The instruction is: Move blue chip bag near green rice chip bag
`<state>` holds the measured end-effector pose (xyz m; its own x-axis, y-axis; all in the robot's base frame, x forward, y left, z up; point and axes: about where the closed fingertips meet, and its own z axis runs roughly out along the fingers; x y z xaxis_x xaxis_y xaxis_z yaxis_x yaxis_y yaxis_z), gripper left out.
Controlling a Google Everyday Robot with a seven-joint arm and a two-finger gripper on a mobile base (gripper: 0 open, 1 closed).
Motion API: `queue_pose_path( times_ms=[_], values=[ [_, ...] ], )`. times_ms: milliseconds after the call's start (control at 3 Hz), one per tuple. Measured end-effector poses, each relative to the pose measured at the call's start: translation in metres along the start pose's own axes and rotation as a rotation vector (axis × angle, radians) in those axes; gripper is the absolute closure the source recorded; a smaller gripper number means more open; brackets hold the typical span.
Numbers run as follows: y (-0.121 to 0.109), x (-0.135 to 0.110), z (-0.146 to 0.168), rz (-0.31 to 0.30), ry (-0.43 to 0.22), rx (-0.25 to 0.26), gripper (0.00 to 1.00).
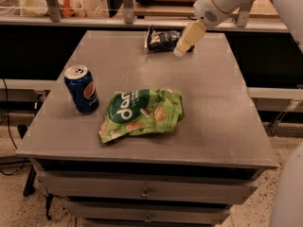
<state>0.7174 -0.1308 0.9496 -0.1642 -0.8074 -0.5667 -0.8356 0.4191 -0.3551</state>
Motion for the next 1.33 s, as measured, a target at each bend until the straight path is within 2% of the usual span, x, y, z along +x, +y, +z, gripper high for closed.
queue_pose_path(
  times_ms=[333,667,1333],
  values=[
    [-0.027,-0.011,0.033,0.062,-0.071,0.033,0.0],
    [-0.044,-0.013,0.063,0.138,-0.089,0.05,0.0],
    [-0.064,0.0,0.109,0.295,-0.055,0.111,0.0]
  ],
)
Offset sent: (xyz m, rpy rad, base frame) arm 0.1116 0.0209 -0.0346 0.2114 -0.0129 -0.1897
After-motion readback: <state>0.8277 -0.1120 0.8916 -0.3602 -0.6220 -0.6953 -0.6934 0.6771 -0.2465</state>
